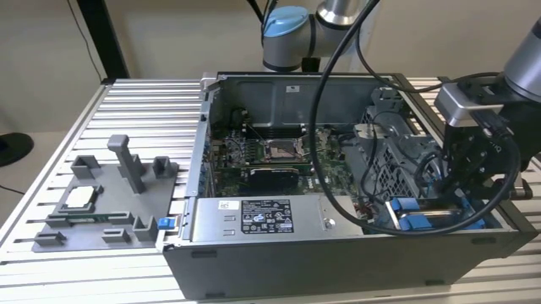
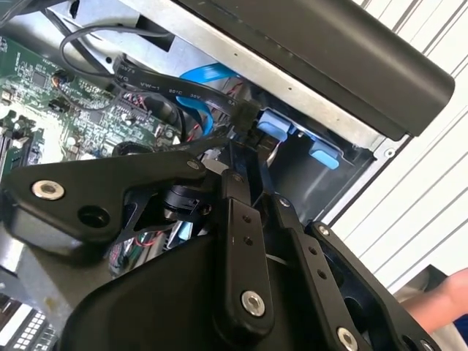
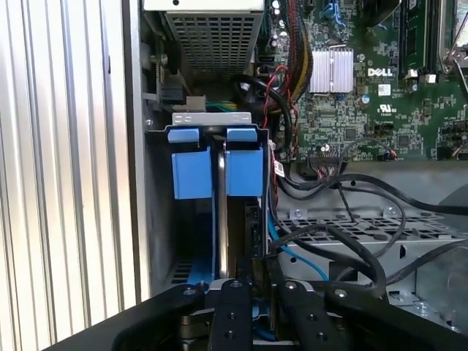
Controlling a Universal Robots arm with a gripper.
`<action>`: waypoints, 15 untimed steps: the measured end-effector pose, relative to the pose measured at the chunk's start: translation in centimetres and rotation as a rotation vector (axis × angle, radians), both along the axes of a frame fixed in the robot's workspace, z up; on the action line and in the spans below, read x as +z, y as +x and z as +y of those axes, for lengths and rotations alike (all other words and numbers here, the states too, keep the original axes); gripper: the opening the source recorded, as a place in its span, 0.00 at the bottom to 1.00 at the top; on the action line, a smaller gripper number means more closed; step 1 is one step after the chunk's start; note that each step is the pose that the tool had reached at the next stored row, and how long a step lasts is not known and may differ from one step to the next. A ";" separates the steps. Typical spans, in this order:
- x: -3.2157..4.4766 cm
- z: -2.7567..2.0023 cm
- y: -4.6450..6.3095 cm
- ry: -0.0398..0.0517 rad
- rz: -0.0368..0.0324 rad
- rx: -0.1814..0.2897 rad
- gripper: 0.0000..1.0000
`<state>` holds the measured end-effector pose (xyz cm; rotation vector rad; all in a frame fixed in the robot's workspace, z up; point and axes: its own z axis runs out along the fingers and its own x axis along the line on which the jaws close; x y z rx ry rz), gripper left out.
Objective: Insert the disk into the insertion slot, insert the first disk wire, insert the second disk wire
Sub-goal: 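Insert the first disk wire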
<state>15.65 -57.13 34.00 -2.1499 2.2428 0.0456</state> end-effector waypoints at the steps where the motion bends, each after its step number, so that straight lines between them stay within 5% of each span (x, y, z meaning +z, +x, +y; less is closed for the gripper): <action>1: 0.00 0.01 0.0 0.0000 -0.0001 0.004 0.00; 15: -0.83 0.02 0.0 -0.0001 -0.0024 0.031 0.00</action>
